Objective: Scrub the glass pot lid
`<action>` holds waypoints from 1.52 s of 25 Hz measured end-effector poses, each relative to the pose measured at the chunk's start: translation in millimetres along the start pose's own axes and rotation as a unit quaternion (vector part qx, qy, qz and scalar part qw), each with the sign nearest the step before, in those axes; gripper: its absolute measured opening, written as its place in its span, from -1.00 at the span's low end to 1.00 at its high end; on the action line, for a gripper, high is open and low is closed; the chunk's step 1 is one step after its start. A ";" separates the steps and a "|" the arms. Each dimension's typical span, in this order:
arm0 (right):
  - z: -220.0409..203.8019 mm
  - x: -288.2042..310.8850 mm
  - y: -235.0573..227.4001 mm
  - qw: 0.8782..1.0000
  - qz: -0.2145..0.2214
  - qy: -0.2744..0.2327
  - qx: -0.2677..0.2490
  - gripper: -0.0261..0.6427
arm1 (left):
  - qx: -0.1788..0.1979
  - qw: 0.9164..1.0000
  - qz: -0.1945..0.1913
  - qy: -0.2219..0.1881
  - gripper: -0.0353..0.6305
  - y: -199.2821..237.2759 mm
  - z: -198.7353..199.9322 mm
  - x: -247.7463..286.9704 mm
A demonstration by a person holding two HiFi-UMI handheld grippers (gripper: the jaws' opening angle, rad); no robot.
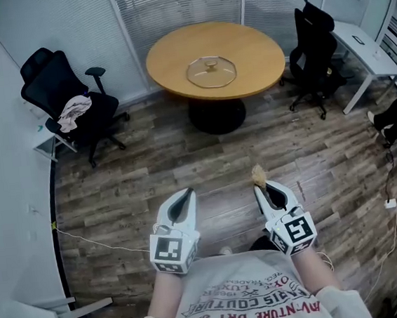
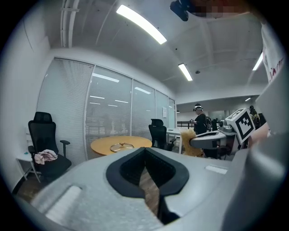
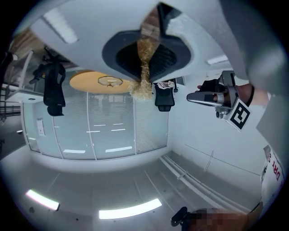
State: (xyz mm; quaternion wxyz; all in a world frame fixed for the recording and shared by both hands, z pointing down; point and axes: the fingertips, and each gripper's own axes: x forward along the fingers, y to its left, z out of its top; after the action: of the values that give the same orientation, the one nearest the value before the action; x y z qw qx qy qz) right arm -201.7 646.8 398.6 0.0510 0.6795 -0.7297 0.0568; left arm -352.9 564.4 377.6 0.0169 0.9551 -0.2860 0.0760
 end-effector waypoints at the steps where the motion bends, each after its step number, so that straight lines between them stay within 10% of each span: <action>1: -2.3 1.9 -0.6 1.000 0.000 0.004 0.003 -0.78 | -0.002 1.000 0.001 0.003 -0.87 1.5 -2.8 0.0; 15: -16.6 83.1 -65.3 0.999 0.040 0.026 0.016 -0.78 | -0.027 0.998 0.050 0.033 -0.87 30.4 -22.6 77.3; 38: 14.2 295.2 -357.0 0.991 0.127 0.044 -0.008 -0.78 | -0.064 0.987 0.146 0.025 -0.87 63.7 28.8 397.6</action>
State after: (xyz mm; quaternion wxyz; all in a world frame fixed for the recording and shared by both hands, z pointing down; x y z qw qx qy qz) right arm 133.4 328.6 434.2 0.0810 0.5777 -0.8076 0.0865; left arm -55.9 292.8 410.0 0.0736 0.8980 -0.4256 0.0835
